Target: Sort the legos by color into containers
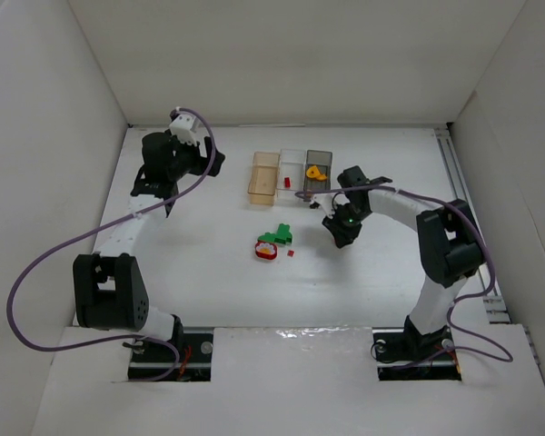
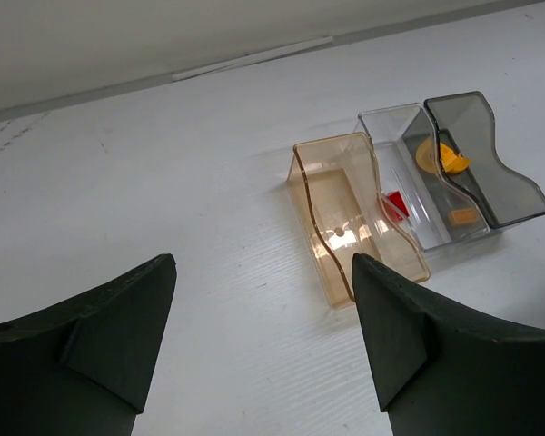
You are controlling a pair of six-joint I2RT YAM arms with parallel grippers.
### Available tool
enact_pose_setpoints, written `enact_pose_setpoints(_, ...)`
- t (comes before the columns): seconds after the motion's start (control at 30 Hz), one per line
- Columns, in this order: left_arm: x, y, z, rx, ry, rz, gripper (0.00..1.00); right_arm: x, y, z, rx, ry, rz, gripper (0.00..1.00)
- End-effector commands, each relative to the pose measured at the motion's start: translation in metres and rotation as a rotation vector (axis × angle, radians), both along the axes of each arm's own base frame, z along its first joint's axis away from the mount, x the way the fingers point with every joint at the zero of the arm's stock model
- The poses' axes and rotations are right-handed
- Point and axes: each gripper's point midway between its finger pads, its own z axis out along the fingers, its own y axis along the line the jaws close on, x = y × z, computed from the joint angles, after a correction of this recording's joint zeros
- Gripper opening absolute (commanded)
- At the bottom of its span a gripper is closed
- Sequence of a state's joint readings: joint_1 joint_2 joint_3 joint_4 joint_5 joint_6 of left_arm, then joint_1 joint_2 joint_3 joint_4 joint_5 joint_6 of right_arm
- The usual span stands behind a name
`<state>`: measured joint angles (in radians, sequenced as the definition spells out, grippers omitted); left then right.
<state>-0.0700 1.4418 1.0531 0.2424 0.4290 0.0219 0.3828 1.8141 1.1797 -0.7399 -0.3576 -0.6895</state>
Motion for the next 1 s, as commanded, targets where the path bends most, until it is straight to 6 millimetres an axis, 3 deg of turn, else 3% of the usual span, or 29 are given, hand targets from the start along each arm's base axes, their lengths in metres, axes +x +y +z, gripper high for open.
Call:
enact_pose_setpoints(0.0, -0.005, 0.002, 0.015, 0.000, -0.053, -0.010, 0.76, 0.012, 0.006, 0.001, -0.014, -0.045, -0.003, 0.19)
enact_pose_setpoints(0.23, -0.006, -0.003, 0.020, -0.008, -0.062, -0.038, 0.76, 0.010, 0.000, 0.000, -0.022, -0.035, 0.003, 0.00)
enact_pose_setpoints(0.3, -0.014, -0.010, 0.024, -0.029, -0.070, -0.082, 0.76, 0.015, -0.006, 0.004, 0.008, -0.023, -0.028, 0.00)
enact_pose_setpoints(0.37, -0.024, -0.016, 0.021, -0.046, -0.073, -0.116, 0.76, 0.020, -0.007, 0.014, 0.049, -0.020, -0.024, 0.00)
enact_pose_setpoints(0.4, -0.031, -0.021, 0.034, -0.054, -0.122, -0.154, 0.76, 0.020, -0.008, 0.018, 0.067, -0.004, -0.035, 0.00)
enact_pose_setpoints(0.5, -0.046, -0.028, 0.039, -0.065, -0.144, -0.208, 0.76, 0.031, -0.009, 0.043, 0.165, -0.004, -0.061, 0.00)
enact_pose_setpoints(0.6, -0.057, -0.032, 0.031, -0.048, -0.134, -0.231, 0.76, 0.048, -0.001, 0.082, 0.298, -0.058, -0.048, 0.00)
enact_pose_setpoints(0.7, -0.062, -0.032, 0.028, -0.023, -0.132, -0.210, 0.76, 0.076, 0.014, 0.131, 0.389, -0.177, -0.063, 0.00)
enact_pose_setpoints(0.77, -0.063, -0.031, 0.026, -0.009, -0.124, -0.191, 0.76, 0.100, 0.041, 0.170, 0.445, -0.309, -0.019, 0.00)
enact_pose_setpoints(0.87, -0.061, -0.027, 0.018, -0.008, -0.088, -0.160, 0.76, 0.122, 0.076, 0.176, 0.417, -0.371, 0.011, 0.00)
enact_pose_setpoints(0.9, -0.059, -0.025, 0.022, -0.005, -0.097, -0.145, 0.76, 0.136, 0.087, 0.194, 0.428, -0.426, 0.012, 0.00)
enact_pose_setpoints(0.93, -0.057, -0.026, 0.015, 0.000, -0.078, -0.138, 0.76, 0.146, 0.095, 0.180, 0.415, -0.400, 0.000, 0.00)
enact_pose_setpoints(0.97, -0.055, -0.023, 0.017, -0.002, -0.070, -0.114, 0.76, 0.153, 0.102, 0.178, 0.410, -0.401, -0.008, 0.00)
